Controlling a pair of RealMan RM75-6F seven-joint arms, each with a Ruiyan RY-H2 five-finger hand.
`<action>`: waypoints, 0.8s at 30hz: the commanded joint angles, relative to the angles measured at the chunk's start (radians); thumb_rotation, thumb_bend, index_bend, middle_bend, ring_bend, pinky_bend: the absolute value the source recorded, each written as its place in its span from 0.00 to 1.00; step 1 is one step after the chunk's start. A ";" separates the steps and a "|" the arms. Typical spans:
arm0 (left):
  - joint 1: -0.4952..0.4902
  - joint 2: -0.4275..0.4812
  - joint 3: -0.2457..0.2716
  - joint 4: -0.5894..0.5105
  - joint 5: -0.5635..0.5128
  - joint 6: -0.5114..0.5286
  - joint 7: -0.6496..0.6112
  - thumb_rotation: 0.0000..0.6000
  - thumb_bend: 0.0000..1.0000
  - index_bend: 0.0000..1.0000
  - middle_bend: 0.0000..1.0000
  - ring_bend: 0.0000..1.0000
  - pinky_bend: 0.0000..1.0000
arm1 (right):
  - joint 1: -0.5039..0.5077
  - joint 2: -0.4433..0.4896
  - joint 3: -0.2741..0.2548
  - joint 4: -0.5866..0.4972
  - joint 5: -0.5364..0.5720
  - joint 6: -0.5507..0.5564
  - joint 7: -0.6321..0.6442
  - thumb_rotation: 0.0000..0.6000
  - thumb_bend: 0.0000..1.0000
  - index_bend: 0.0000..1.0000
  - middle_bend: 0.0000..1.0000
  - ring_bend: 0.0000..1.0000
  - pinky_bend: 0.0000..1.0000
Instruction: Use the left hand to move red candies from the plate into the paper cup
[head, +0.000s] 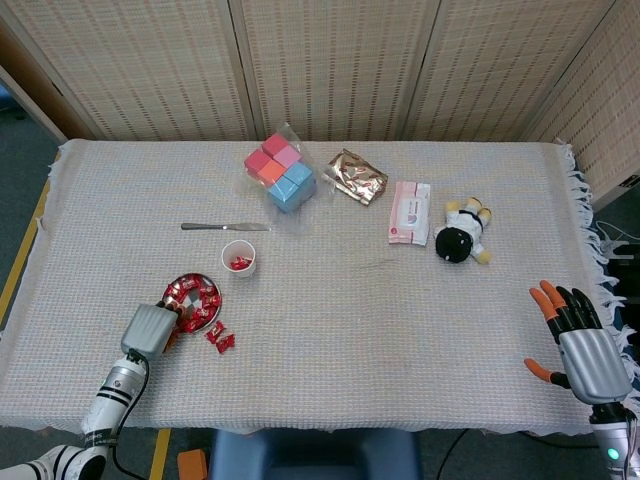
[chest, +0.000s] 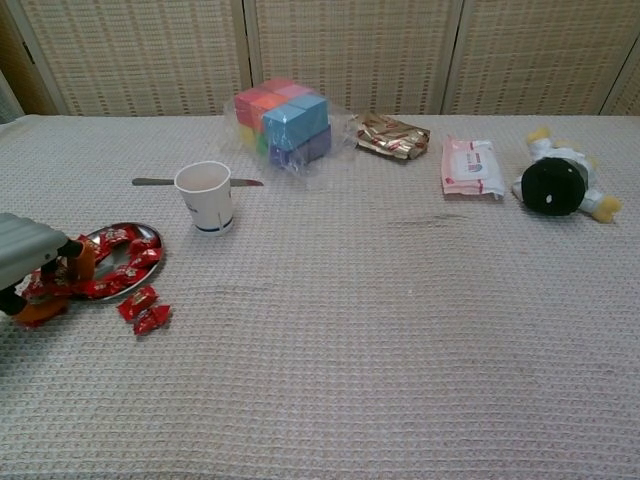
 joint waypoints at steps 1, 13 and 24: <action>0.003 0.003 0.004 -0.008 0.011 0.005 -0.003 1.00 0.39 0.48 0.48 0.49 1.00 | 0.000 0.000 0.000 0.000 0.000 -0.001 0.000 1.00 0.03 0.00 0.00 0.00 0.00; 0.014 0.033 0.001 -0.052 0.055 0.035 -0.055 1.00 0.40 0.60 0.61 0.56 1.00 | 0.000 0.001 -0.002 -0.001 -0.003 0.000 0.001 1.00 0.03 0.00 0.00 0.00 0.00; -0.011 0.076 -0.035 -0.111 0.069 0.016 -0.134 1.00 0.41 0.68 0.69 0.62 1.00 | 0.004 -0.002 -0.002 -0.001 0.001 -0.010 -0.005 1.00 0.03 0.00 0.00 0.00 0.00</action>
